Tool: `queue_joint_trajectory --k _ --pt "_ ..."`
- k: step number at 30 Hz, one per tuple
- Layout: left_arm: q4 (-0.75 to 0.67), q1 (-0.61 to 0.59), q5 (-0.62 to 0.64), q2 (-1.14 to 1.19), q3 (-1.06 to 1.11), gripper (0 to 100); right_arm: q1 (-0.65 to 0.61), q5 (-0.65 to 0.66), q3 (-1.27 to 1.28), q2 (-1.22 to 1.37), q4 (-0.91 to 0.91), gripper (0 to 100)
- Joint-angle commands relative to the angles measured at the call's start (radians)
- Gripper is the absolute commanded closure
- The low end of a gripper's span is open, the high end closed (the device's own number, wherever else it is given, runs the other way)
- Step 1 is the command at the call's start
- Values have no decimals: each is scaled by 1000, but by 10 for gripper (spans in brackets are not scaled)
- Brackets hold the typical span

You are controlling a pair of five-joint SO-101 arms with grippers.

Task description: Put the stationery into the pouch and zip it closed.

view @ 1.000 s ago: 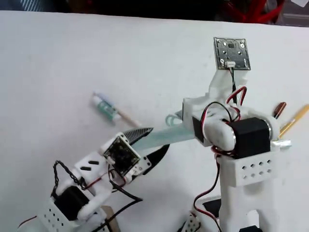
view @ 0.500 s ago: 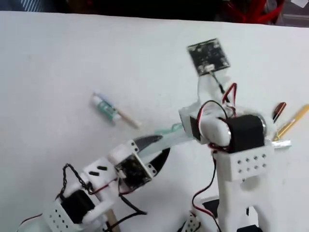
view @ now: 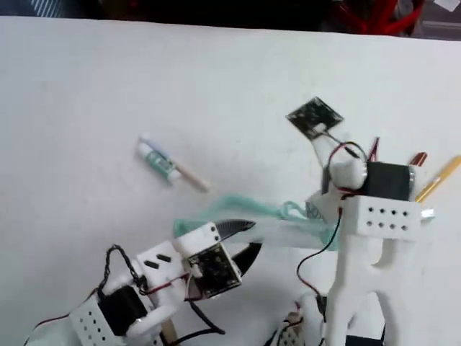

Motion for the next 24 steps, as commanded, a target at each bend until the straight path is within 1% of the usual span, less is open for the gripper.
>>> queue_joint_trajectory --k 1,3,8,12,14,17,21,24 --pt "-2 -8 2 7 0 973 111 186 2 -2 10 836" --pt "0 -8 2 7 0 973 151 238 2 -2 10 863" --pt "-2 -10 2 7 0 976 180 247 8 -2 10 870" --pt "2 -13 2 7 -2 976 168 247 8 -2 8 956" --pt "-3 -44 2 7 -2 976 165 247 9 -2 8 983" --pt "-5 -99 2 7 -8 976 165 235 5 -15 7 961" --pt "-38 -147 2 7 -2 976 168 104 -64 -68 5 942" --pt "-38 -165 2 7 -2 976 154 11 -152 -189 5 943"
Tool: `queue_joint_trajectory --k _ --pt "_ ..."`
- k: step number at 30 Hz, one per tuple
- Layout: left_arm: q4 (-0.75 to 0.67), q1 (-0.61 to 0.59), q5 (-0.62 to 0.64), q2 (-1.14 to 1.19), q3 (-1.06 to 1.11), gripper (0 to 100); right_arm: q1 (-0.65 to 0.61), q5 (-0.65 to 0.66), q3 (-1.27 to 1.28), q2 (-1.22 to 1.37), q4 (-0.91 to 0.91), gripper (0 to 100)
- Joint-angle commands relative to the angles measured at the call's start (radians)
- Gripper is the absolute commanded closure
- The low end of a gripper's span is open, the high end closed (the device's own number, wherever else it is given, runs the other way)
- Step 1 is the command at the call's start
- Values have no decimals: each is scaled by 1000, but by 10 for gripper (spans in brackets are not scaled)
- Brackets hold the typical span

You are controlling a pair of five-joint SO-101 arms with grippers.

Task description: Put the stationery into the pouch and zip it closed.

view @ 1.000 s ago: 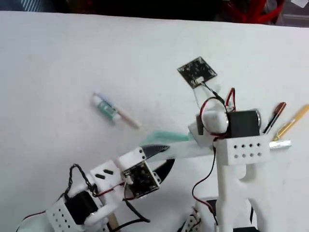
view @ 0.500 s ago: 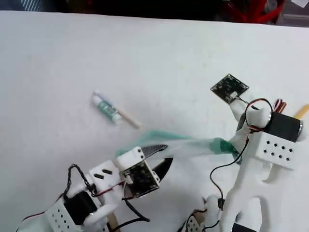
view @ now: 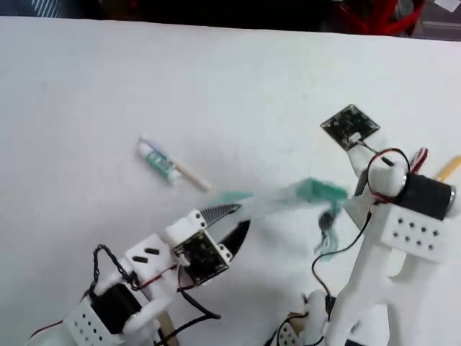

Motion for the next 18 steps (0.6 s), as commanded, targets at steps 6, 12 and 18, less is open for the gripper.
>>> queue_joint_trajectory --k 6,12,18 --pt "-2 -42 2 8 12 976 -234 -204 34 -403 -4 866" --pt "-2 -45 2 8 12 976 -427 -462 187 -604 -4 752" --pt "-2 -45 2 8 12 976 -587 -606 321 -700 -45 776"
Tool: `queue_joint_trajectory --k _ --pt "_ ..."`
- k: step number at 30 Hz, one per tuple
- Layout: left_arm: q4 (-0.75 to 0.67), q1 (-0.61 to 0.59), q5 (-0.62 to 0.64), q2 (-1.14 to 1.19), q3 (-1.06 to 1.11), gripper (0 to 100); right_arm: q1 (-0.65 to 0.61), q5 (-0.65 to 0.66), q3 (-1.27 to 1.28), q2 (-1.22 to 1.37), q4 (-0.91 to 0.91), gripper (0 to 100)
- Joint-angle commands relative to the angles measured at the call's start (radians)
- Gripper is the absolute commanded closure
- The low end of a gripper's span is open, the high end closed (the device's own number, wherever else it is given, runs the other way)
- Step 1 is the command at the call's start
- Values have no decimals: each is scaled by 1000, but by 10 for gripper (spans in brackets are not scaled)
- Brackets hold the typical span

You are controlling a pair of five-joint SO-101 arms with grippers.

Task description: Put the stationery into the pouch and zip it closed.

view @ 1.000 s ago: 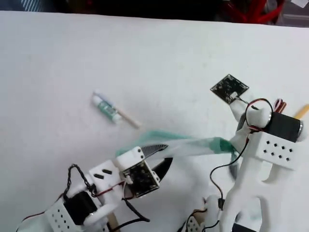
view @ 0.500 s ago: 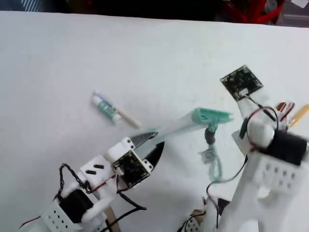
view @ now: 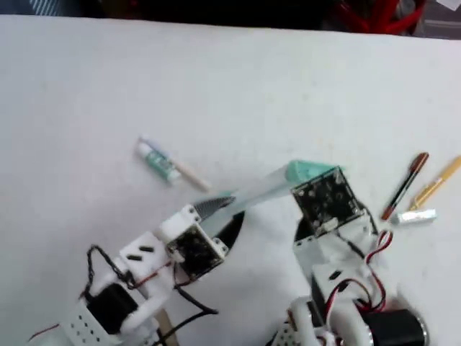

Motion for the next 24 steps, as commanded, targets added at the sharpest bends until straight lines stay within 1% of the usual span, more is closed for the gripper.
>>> queue_joint_trajectory --k 1,8,12,14,18,24 --pt "0 -24 2 8 12 976 -53 -46 35 -33 -54 776" --pt "0 -24 2 8 12 976 -44 -43 126 -8 -166 776" --pt "0 -24 2 8 12 976 58 -41 133 -7 -237 776" --pt "0 -24 2 8 12 976 93 -6 138 -5 -242 776" --pt "0 -24 2 8 12 976 97 49 176 -4 -252 779" --pt "0 -24 2 8 12 976 96 49 241 1 -344 780"
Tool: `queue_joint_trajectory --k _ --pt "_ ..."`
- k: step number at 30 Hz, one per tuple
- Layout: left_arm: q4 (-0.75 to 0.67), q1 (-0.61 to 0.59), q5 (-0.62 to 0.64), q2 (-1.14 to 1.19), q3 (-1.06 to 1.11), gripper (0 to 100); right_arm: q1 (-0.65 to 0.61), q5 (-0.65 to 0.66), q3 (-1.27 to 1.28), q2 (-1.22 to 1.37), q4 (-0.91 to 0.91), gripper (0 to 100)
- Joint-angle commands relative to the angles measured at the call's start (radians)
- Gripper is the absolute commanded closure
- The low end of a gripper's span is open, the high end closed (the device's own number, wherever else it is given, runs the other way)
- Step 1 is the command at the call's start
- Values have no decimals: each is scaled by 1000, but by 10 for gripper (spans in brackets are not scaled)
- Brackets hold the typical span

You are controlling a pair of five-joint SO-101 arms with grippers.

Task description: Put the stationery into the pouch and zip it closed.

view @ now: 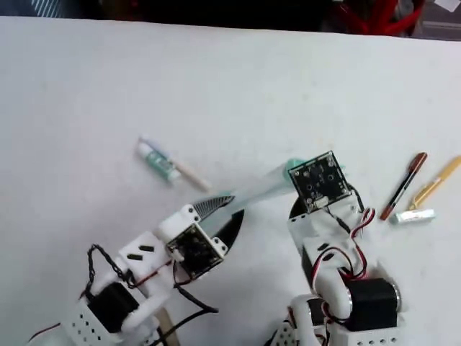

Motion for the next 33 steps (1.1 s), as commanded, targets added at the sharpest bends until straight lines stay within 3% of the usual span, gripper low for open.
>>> queue_joint_trajectory --k 1,11,18,23,27,33 --pt "0 -21 2 8 12 976 12 8 0 5 -56 785" --pt "0 -21 2 8 12 976 -84 14 -8 -2 -127 981" --pt "0 -21 5 8 8 965 -79 8 -137 -2 -79 981" --pt "2 -62 68 7 -5 845 -84 8 -176 1 -44 981" --pt "57 -111 138 7 -112 818 -84 8 -178 -1 -44 981" --pt "87 -42 138 7 -195 809 -90 11 -181 -1 -47 981"
